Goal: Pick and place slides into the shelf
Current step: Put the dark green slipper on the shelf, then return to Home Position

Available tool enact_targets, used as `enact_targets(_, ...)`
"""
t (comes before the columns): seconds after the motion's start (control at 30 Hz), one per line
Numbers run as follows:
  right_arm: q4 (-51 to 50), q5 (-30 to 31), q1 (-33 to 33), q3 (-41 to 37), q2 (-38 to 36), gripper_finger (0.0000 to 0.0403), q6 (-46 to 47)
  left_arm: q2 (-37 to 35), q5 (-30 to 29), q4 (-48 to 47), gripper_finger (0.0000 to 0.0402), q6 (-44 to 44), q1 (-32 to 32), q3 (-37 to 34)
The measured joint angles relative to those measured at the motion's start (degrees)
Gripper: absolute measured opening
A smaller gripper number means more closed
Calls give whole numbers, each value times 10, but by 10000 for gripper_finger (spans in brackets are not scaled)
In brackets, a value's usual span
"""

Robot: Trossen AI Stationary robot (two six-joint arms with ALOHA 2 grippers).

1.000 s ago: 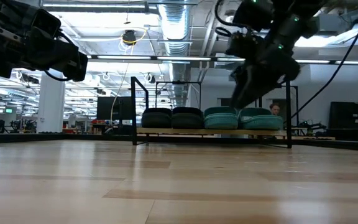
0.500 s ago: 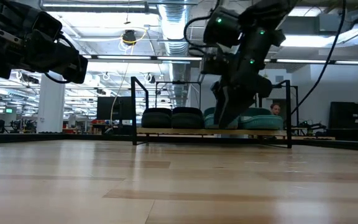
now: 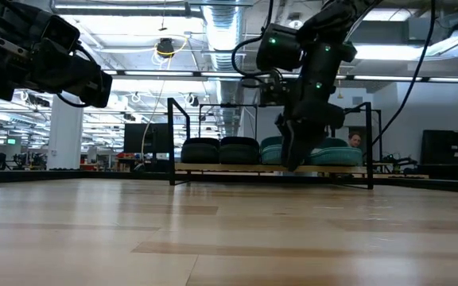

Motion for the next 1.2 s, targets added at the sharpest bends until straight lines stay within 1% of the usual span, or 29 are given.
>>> enact_targets(0.4,-20,29,0,0,0,226,9,0,0,0,0,0,0,0)
enact_targets(0.87,-32,32,-10,0,0,226,15,0,0,0,0,0,0,0)
enact_targets(0.97,-32,32,6,0,0,226,8,0,0,0,0,0,0,0)
enact_targets(1.07,-32,30,39,4,-19,226,-6,0,1,3,0,0,0,0)
enact_targets(1.13,-22,29,64,15,-45,226,-15,0,7,7,0,0,0,3)
enact_targets(1.2,-16,28,88,23,-87,226,-23,-1,29,5,0,-6,0,13)
